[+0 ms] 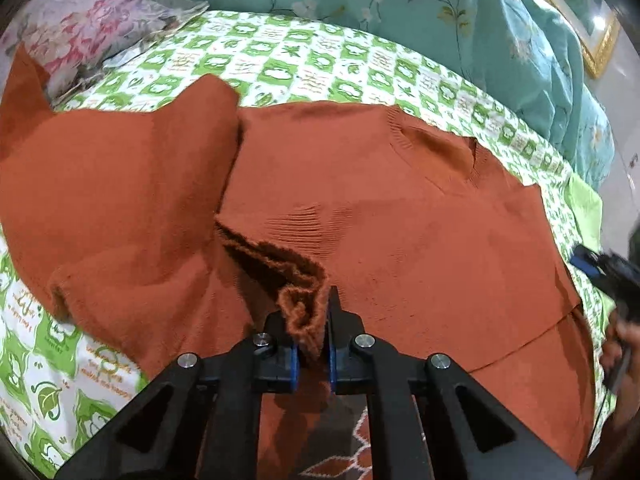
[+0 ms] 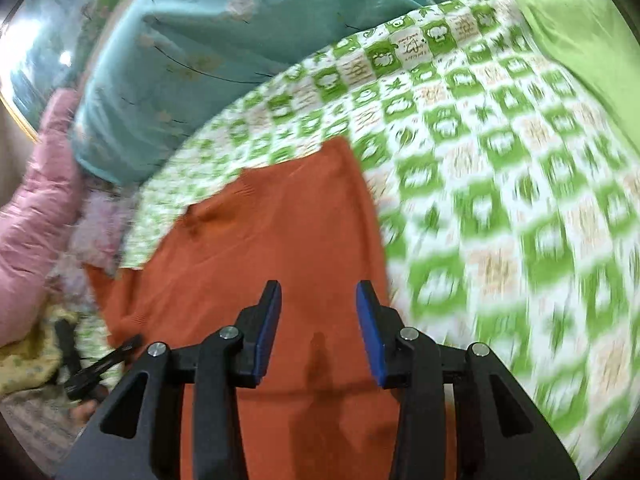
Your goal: Fold small clothes
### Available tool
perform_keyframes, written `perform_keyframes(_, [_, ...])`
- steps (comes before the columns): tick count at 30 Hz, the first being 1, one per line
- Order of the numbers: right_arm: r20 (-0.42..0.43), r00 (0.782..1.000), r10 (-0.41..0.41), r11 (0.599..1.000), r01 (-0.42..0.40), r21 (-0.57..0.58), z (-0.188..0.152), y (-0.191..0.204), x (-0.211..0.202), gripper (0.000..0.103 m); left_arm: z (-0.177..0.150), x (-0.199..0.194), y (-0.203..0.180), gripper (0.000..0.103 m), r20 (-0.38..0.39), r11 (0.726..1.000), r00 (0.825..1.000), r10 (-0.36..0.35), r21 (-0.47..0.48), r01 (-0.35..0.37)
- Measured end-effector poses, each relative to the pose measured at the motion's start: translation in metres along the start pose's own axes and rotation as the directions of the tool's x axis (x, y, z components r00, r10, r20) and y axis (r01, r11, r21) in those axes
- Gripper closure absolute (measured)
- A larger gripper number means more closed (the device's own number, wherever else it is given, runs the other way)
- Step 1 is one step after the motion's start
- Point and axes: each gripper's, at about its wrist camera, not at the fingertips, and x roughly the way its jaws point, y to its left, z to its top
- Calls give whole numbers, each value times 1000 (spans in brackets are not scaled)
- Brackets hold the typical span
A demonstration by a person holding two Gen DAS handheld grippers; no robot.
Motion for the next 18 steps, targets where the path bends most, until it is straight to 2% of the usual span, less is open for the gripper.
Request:
perform_keyframes(3, [-56,992,-114,993,112,-45,18,-1,37,62,-2,3,-5,95,-2,999,1000,20,27,-20])
perform_keyframes(5, [-94,986,-134,990,129,-61,21,-5,56,62,-2,5,-7,95,-4,999,1000,24,32,-24])
perform_keyframes(6, [-104,990,-91,994,83,-76,22,-6,61,70,-1,5,-8,95,-5,999,1000,23,38,-23])
perform_keyframes(7, [-107,991,-81,993,72,-89,24,-5,61,90,3,4,-13,95,1,998,1000,20,52,-20])
perform_keyframes(10, [-37,993,-112,991,109,-74,35,-15,41,92,10,0,-23,93,36,996,999,3,85,-7])
perform_keyframes(14, [-68,986,-151,988,148,-52,29,-27,53,92,7,23,-21,92,-8,996,999,37,86,-36])
perform_keyframes(16, [-47,986,-161,986,158,-58,24,-24,50,91,6,15,-18,88,3,996,999,32,83,-32])
perform_keyframes(18, [-35,986,-162,987,162,-20,22,-20,36,84,4,8,-15,85,13,995,999,52,90,-53])
